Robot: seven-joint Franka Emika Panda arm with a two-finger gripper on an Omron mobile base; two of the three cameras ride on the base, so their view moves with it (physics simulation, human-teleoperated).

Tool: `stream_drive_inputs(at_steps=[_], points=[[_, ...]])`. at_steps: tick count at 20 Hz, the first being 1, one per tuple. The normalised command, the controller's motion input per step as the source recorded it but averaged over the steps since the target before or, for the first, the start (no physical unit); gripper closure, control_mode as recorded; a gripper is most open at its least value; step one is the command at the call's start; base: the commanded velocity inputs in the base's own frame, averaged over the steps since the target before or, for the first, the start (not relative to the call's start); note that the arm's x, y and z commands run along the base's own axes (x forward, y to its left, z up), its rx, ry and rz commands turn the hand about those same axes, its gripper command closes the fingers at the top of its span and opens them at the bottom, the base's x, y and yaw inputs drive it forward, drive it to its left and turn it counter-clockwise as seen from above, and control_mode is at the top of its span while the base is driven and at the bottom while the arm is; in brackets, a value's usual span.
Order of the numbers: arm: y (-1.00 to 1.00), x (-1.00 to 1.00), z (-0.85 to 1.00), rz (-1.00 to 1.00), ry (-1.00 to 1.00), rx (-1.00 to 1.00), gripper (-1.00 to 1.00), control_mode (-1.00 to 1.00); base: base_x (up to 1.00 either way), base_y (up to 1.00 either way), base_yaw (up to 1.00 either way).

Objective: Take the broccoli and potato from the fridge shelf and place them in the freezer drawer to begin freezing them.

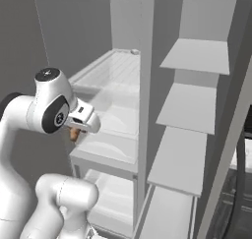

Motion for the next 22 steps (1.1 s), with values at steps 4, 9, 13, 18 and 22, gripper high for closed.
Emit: stream_drive_inputs(at_steps=[4,9,13,18,22], points=[[0.00,0.00,0.00,0.00,0.00,0.00,1.00,1.00,-0.99,0.00,-0.23],[0.00,0.00,0.00,0.00,0.00,0.00,1.00,1.00,-0.71,-0.02,-0.26],[0.00,0.00,0.00,0.00,0.00,0.00,1.00,1.00,-0.01,-0.42,-0.33],[0.00,0.00,0.00,0.00,0.00,0.00,1.00,1.00,0.00,-0.34,-0.29],[0.00,0.00,0.00,0.00,0.00,0.00,1.00,1.00,-0.17,-0.20,-0.23]])
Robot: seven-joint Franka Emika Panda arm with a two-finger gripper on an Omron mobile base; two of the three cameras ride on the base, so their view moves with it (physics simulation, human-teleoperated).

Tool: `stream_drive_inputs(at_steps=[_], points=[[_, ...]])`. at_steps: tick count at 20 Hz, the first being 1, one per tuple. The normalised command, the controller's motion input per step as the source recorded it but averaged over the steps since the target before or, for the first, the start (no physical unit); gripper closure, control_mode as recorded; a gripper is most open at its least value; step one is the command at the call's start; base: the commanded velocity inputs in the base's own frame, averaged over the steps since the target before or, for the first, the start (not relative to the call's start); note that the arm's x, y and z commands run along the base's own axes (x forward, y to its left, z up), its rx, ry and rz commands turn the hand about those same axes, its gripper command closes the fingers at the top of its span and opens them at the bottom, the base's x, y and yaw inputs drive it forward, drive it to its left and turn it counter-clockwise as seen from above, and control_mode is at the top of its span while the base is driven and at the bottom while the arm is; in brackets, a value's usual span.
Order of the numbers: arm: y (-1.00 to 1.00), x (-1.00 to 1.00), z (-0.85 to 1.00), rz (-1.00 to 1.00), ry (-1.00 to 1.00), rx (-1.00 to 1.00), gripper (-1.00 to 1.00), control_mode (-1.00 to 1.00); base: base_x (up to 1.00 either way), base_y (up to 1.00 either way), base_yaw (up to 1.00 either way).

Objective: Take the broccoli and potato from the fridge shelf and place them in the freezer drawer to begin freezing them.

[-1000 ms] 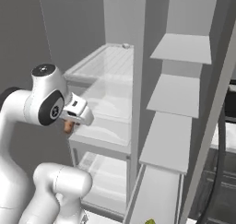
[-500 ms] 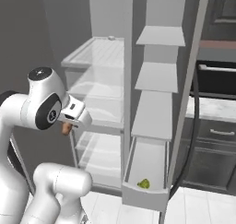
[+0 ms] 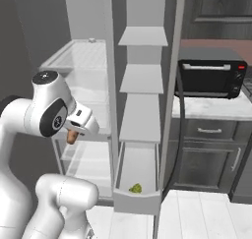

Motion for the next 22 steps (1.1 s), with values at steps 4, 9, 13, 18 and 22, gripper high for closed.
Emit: stream_drive_inputs(at_steps=[4,9,13,18,22], points=[[-0.07,0.06,-0.14,-0.04,0.08,0.01,1.00,-1.00,0.02,-0.03,-0.15],[-0.61,0.59,-0.72,-0.17,0.40,0.10,1.00,-1.00,0.00,0.00,0.00],[-0.39,0.77,-0.77,-0.14,0.41,0.04,1.00,-1.00,0.00,0.00,0.00],[-0.14,0.71,-0.76,-0.10,0.34,0.02,1.00,-1.00,0.00,0.00,0.00],[-0.05,0.60,-0.80,-0.04,0.20,0.00,1.00,-1.00,0.00,0.00,0.00]])
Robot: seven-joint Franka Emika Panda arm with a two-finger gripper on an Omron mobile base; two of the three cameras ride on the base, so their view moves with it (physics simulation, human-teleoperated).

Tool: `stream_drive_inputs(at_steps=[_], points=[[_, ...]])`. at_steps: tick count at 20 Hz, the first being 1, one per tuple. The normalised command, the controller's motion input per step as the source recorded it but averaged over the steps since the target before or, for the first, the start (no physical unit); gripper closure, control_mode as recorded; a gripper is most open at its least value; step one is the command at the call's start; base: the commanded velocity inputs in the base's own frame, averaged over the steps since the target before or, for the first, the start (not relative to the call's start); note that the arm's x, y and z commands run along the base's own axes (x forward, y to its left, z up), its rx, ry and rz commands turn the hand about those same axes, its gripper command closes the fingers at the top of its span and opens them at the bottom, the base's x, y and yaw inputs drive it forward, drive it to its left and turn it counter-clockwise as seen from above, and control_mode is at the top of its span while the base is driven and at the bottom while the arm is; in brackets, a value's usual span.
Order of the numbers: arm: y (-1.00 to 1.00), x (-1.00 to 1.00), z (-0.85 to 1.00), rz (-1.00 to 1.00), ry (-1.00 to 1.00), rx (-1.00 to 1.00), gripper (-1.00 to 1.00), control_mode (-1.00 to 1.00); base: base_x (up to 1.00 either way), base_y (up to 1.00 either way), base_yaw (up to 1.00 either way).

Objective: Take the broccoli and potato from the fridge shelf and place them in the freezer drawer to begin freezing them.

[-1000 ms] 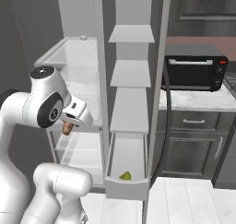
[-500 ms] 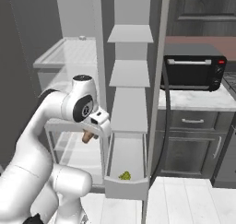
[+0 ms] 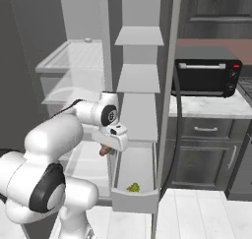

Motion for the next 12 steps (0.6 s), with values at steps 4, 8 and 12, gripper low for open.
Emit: stream_drive_inputs(at_steps=[4,8,12], points=[[-0.08,0.51,-0.78,0.00,0.08,0.00,1.00,-1.00,0.00,0.00,0.00],[-0.01,0.27,-0.60,0.00,-0.05,0.02,1.00,-1.00,0.00,0.00,0.00],[-0.02,0.26,-0.61,0.00,-0.07,0.08,1.00,-1.00,0.00,0.00,0.00]])
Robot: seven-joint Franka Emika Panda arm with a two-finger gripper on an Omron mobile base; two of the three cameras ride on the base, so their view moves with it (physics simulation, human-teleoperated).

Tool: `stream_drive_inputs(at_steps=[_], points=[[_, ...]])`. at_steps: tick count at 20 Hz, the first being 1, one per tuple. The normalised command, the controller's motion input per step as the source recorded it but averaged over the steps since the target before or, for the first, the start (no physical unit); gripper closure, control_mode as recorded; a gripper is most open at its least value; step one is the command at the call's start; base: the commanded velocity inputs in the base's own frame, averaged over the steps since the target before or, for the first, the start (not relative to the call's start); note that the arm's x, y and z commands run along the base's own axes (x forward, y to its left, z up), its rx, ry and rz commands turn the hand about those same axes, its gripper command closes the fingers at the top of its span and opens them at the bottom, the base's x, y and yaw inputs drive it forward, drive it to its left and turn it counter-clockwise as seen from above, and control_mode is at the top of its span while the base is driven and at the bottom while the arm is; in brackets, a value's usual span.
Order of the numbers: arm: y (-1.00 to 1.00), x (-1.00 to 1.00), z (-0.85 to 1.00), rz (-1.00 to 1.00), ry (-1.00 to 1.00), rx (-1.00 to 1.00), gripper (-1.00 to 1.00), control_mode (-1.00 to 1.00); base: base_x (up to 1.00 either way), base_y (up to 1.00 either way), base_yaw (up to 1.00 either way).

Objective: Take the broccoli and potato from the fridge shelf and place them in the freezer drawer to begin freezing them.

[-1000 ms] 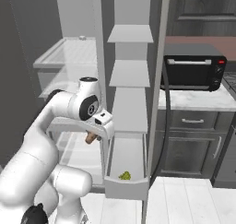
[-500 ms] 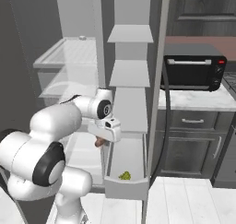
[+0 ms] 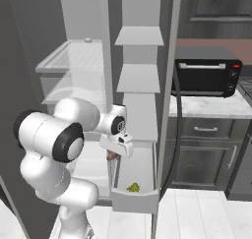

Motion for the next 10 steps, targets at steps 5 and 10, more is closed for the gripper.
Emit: stream_drive_inputs(at_steps=[5,10], points=[[-0.06,0.16,-0.55,0.00,-0.07,0.10,1.00,-1.00,0.00,0.00,0.00],[-0.14,0.15,-0.48,0.00,0.00,0.09,1.00,-1.00,0.00,0.00,0.00]])
